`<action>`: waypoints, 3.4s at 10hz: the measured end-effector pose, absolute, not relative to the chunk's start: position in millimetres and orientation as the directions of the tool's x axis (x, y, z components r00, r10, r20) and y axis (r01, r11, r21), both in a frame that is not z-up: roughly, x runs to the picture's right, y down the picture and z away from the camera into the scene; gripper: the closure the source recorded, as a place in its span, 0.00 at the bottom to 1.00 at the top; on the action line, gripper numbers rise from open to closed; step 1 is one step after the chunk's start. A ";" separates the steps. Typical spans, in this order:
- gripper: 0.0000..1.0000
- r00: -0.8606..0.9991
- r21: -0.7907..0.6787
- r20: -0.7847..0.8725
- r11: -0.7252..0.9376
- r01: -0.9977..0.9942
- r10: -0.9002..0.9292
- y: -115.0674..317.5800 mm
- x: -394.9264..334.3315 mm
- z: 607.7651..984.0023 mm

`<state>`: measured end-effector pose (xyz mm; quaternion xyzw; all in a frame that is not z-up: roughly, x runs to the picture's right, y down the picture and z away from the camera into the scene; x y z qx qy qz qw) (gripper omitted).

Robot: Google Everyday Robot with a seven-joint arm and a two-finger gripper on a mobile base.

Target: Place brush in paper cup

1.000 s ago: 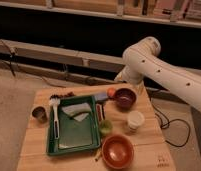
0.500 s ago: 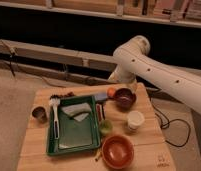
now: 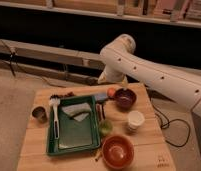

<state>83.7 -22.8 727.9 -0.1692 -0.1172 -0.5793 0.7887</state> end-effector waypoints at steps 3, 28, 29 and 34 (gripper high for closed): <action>0.20 0.119 -0.062 0.392 0.103 0.993 -0.912 -31.1 57.7 733.4; 0.20 -0.428 0.221 0.377 -0.369 0.903 -0.822 -18.3 -116.1 836.9; 0.20 -0.439 0.235 0.376 -0.374 0.897 -0.816 -12.7 -123.1 839.7; 0.20 -0.466 0.294 0.379 -0.374 0.880 -0.799 1.8 -131.6 844.2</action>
